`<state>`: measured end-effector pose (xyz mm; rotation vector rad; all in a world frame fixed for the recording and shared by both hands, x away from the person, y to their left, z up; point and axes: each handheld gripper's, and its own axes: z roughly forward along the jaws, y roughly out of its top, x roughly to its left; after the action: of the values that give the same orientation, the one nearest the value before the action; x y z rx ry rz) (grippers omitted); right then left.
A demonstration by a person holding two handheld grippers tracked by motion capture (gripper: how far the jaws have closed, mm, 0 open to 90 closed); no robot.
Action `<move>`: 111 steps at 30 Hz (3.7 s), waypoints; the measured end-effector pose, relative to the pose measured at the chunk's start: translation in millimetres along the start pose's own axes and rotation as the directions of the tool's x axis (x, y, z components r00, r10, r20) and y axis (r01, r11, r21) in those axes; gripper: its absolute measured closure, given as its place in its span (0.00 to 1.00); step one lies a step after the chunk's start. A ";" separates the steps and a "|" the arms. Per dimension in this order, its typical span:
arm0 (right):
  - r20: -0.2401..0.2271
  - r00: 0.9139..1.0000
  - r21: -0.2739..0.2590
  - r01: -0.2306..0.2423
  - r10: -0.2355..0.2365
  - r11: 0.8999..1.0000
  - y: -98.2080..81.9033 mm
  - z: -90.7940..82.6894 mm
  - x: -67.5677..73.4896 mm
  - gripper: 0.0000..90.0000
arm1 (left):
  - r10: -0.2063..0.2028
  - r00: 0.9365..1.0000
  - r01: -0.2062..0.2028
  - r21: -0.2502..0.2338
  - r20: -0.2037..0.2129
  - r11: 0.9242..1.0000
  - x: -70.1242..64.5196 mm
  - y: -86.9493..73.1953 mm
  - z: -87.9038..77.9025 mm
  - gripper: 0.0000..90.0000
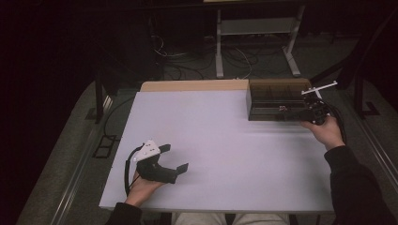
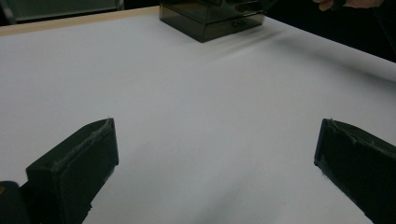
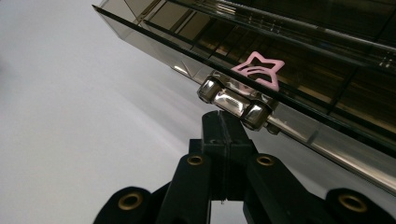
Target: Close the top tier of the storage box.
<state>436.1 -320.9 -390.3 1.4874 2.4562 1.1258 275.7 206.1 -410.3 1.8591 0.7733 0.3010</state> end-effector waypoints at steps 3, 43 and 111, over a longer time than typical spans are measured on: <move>0.006 1.000 0.004 0.001 -0.001 1.000 2.0 1.6 0.1 0.99 | -0.001 1.000 0.001 0.000 -0.001 1.000 0.2 0.0 0.0 0.00; 0.033 0.999 -0.039 -0.031 0.032 0.999 11.8 6.8 -5.7 0.96 | 0.002 1.000 -0.002 0.001 0.000 1.000 0.4 0.2 -0.1 0.00; -0.012 1.000 -0.256 0.023 -0.027 0.966 -85.3 -15.7 92.1 0.00 | 0.007 1.000 -0.007 -0.008 0.012 1.000 -3.5 1.0 -1.2 0.00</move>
<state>317.0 -280.0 -402.6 1.3728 2.2269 1.3910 272.7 204.5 -408.4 1.8548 0.7571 0.2967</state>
